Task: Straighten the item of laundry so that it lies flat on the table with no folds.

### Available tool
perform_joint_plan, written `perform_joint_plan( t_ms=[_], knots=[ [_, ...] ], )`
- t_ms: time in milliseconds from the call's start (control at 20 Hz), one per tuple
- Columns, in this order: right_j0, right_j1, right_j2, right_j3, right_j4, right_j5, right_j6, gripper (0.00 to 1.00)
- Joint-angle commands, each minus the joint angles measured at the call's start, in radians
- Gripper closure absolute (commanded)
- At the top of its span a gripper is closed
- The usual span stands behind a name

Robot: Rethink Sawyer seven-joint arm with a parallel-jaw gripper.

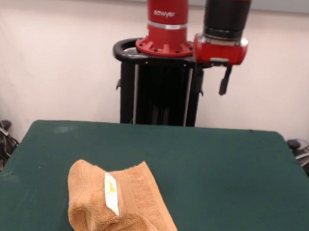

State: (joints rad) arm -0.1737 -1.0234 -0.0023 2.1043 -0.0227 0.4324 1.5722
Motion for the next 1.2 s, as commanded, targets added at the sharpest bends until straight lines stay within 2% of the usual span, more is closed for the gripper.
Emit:
perform_joint_plan(
  t_ms=[50, 500, 700, 1200],
  knots=[
    [-0.055, 0.171, 0.063, -0.096, -0.077, -0.088, 0.052, 0.0],
    [-0.053, 0.26, -0.007, -0.219, -0.135, -0.095, 0.074, 0.0],
    [-0.04, 0.267, -0.053, -0.258, -0.176, -0.088, 0.082, 0.0],
    [0.048, 0.321, -0.204, -0.341, -0.248, -0.14, 0.163, 0.0]
  ],
)
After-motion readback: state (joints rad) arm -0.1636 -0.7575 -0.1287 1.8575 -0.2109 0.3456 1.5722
